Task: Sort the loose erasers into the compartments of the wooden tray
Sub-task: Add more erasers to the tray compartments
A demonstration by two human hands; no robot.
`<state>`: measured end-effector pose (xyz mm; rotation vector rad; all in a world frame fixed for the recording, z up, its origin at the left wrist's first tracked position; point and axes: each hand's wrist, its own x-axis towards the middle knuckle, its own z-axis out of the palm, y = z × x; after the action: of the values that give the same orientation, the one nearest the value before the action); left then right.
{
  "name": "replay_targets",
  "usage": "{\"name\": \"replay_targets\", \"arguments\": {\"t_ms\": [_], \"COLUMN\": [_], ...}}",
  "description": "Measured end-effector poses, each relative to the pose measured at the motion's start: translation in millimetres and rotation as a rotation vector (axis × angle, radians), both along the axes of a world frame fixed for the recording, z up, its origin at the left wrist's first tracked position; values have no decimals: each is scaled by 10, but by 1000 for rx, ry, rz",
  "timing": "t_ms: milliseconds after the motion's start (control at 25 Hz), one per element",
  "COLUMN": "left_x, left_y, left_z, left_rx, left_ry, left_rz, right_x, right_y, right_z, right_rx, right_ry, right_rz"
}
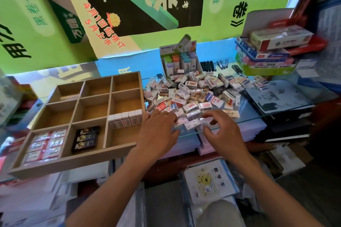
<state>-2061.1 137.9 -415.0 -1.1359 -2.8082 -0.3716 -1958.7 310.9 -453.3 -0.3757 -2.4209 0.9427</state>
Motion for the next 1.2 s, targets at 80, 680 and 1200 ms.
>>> {"name": "replay_targets", "arguments": {"t_ms": [80,680,1200], "left_x": [-14,-155,-233], "left_y": [-5,102,183], "left_z": [3,77,-18], "left_rx": [38,149,124], "left_ry": [2,-35,-99], "left_rz": [4,25,9], "right_x": [-66,-105,78], "right_y": [25,120,453], "right_z": [29,63,134], "right_rx": [-5,-182,-720], "right_ry": [-5,24,411], "right_rz": [-27,-157,-562]}}
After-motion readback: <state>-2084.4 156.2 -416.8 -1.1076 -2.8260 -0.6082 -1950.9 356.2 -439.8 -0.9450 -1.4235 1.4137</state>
